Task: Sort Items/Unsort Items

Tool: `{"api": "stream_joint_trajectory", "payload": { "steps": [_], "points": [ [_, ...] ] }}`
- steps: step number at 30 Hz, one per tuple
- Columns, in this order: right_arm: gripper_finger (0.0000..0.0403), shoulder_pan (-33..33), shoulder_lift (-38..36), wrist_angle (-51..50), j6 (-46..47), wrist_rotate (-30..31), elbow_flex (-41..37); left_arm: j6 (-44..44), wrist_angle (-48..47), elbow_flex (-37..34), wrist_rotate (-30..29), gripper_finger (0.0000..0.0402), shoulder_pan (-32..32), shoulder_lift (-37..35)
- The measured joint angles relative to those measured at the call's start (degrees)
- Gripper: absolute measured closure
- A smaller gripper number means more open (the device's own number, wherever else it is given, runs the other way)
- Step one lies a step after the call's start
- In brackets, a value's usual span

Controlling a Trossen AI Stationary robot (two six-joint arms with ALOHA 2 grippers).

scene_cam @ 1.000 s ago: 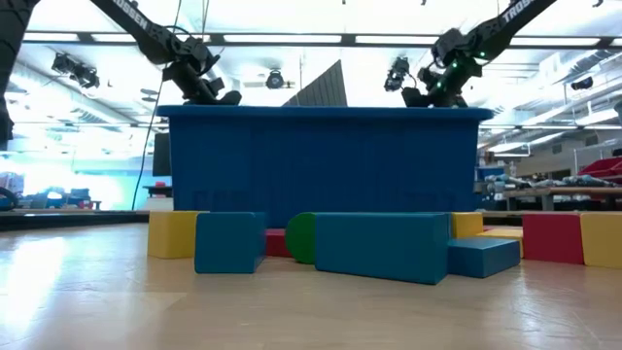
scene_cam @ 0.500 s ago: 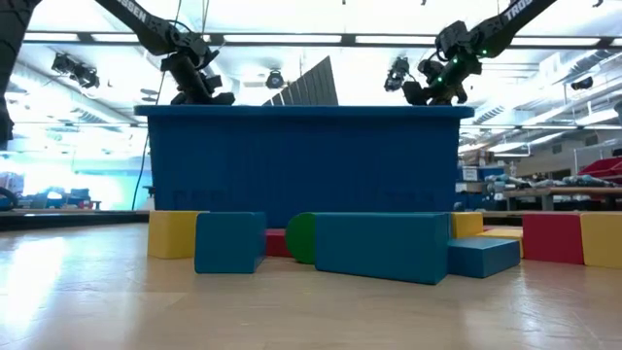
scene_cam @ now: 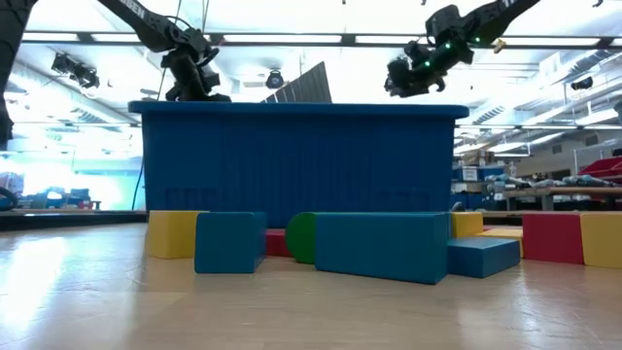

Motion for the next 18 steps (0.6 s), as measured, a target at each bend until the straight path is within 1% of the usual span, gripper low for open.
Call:
{"api": "stream_joint_trajectory", "payload": {
  "steps": [2,4,7,9,10,11,13,15,18],
  "points": [
    [0.0257,1.6,0.1,-2.1,0.1,-2.7,0.0,-0.2,0.3,0.0,0.0,0.0183,0.0,-0.1],
    [0.0288,2.9,0.2,-4.2,-1.5,-2.8,0.0,-0.5,0.3,0.0,0.0,0.0183,-0.2,-0.3],
    [0.0345,3.8,0.2,-6.0,-3.6,-0.5,0.0,-0.6,0.4,0.0,0.9,0.0183,-0.3,-1.5],
    [0.0383,3.3,0.2,-7.0,-3.8,0.9,0.0,-0.7,0.6,0.0,2.9,0.0183,-0.3,-2.8],
    [0.0393,2.9,0.2,-7.5,-3.8,1.3,0.0,-0.9,0.6,0.0,3.4,0.0183,-0.5,-3.5],
    [0.0395,2.6,0.2,-7.8,-3.8,1.3,0.0,-0.9,0.4,0.0,3.7,0.0183,-0.8,-4.2],
    [0.0386,2.1,0.1,-8.6,-3.1,0.7,0.0,-1.0,-0.8,-0.1,5.4,0.0183,-1.0,-6.2],
    [0.0376,1.9,-0.4,-9.4,-2.5,-1.1,-0.1,-0.8,-1.9,-0.1,9.0,0.0184,-1.2,-8.5],
    [0.0371,2.9,-2.3,-9.6,-1.5,-5.6,-0.1,-0.7,-4.0,-0.1,14.4,0.0184,-2.6,-11.3]
  ]
}}
